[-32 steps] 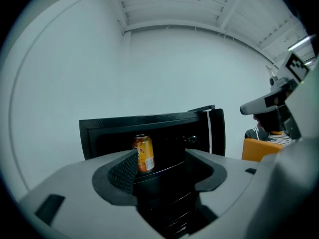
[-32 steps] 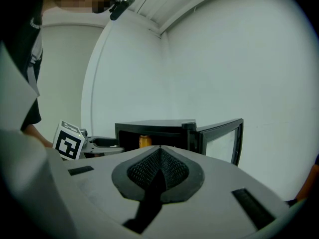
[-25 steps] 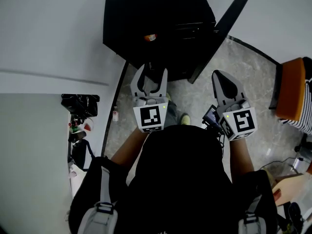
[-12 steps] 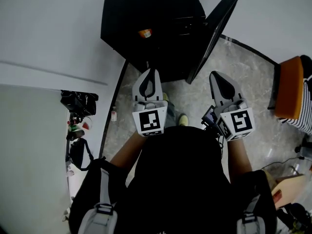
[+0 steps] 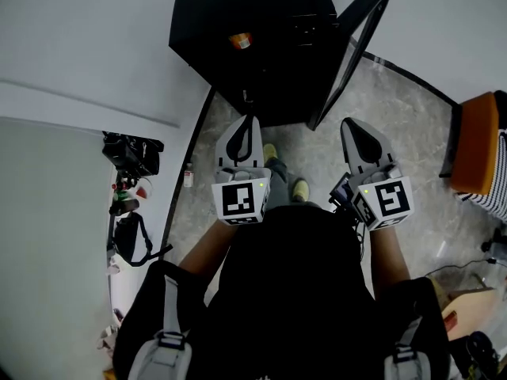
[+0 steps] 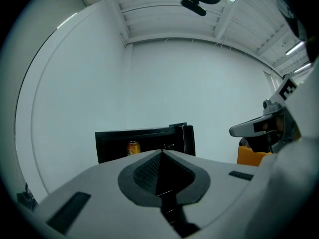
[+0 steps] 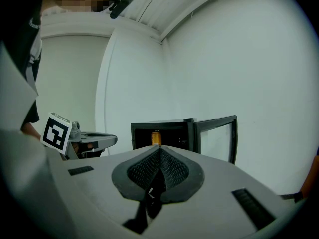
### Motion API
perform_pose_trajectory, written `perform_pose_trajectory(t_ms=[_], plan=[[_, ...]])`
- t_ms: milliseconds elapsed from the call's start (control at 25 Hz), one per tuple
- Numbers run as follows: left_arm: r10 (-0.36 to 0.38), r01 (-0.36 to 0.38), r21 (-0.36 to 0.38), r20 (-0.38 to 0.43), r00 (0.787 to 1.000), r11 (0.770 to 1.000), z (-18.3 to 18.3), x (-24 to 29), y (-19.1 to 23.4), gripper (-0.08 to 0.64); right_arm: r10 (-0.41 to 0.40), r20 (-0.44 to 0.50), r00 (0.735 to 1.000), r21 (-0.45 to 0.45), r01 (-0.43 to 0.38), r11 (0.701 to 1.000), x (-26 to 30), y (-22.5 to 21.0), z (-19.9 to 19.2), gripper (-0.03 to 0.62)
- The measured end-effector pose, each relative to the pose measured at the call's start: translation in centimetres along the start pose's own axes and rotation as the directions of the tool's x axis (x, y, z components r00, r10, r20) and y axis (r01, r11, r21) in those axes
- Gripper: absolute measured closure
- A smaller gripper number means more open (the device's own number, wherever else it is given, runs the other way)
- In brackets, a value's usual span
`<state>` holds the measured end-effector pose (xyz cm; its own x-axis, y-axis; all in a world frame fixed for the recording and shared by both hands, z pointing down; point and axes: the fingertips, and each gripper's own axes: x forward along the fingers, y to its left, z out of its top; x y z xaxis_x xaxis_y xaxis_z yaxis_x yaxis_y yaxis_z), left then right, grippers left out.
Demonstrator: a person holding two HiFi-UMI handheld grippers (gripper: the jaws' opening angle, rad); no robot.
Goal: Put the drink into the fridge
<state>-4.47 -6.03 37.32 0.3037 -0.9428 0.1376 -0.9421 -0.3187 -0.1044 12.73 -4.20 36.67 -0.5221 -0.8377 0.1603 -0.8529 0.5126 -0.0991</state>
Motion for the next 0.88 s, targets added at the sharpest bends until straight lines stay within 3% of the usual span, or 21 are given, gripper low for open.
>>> perform_pose_trajectory(t_ms=[160, 320, 560, 760, 880], plan=[[-0.005, 0.005, 0.002, -0.011, 1.000, 1.000, -0.3, -0.6, -0.2, 0.548, -0.005, -0.036, 0.999, 0.009, 0.006, 1.000, -0.7, 0.1, -1.0, 0.580], [-0.020, 0.020, -0.004, -0.020, 1.000, 1.000, -0.6, -0.6, -0.6, 0.548, -0.020, -0.005, 1.000, 0.020, 0.021, 1.000, -0.9, 0.0, -0.7, 0.580], [-0.041, 0.041, -0.011, -0.032, 0.999, 0.999, -0.8, -0.6, -0.9, 0.548, -0.034, -0.108, 0.994, 0.054, 0.040, 0.998, -1.6, 0.1, -2.4, 0.580], [-0.050, 0.050, -0.006, -0.042, 0.998, 0.999, -1.4, -1.5, -0.5, 0.548, -0.043, -0.049, 0.998, 0.056, 0.045, 0.997, -1.6, 1.0, -2.1, 0.580], [-0.056, 0.055, -0.008, -0.048, 0.997, 0.998, -1.4, -2.4, 0.0, 0.548, -0.043, -0.075, 0.996, 0.055, 0.048, 0.997, -2.1, 2.2, -2.3, 0.580]])
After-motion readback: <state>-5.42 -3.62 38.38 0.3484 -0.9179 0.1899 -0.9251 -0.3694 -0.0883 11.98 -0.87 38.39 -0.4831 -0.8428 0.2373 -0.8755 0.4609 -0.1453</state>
